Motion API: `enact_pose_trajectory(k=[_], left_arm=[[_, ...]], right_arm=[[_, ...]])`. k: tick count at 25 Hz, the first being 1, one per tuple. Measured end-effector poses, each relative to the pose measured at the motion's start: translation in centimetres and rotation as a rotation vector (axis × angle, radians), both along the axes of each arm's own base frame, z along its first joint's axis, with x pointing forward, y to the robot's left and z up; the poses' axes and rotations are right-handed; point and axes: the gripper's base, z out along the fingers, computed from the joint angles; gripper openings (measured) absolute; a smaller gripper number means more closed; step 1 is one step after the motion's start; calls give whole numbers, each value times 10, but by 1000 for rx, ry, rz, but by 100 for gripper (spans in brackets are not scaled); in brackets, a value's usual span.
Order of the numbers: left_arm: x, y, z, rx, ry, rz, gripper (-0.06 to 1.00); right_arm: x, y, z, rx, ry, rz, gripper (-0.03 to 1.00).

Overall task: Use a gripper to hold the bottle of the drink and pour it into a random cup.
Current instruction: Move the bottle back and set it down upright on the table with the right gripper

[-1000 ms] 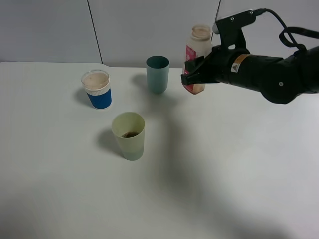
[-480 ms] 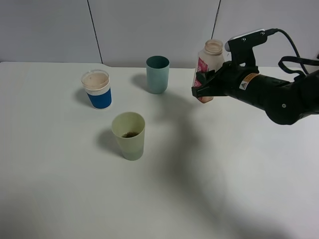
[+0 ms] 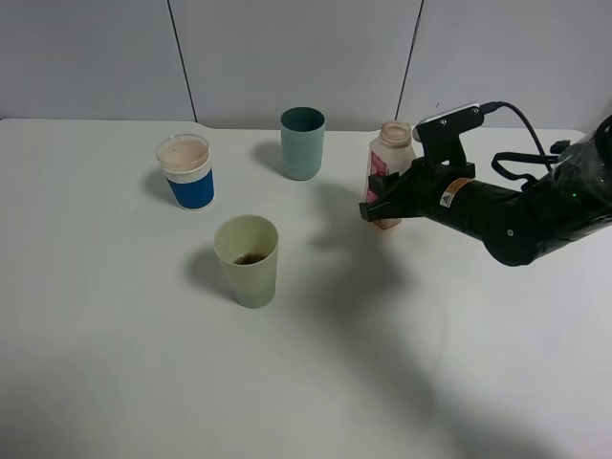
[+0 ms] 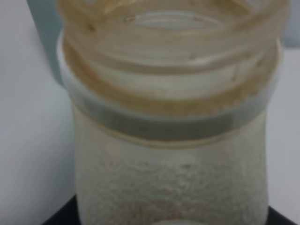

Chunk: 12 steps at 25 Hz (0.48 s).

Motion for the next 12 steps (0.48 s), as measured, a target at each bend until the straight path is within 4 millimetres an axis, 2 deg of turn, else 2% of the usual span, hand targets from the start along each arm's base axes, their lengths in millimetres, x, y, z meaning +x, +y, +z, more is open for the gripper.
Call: enact_pose_trajectory(k=[12], left_arm=[[0,0,0,0,0,0,93]], right_arm=[[1,0,-2,19,-2,-8,38]])
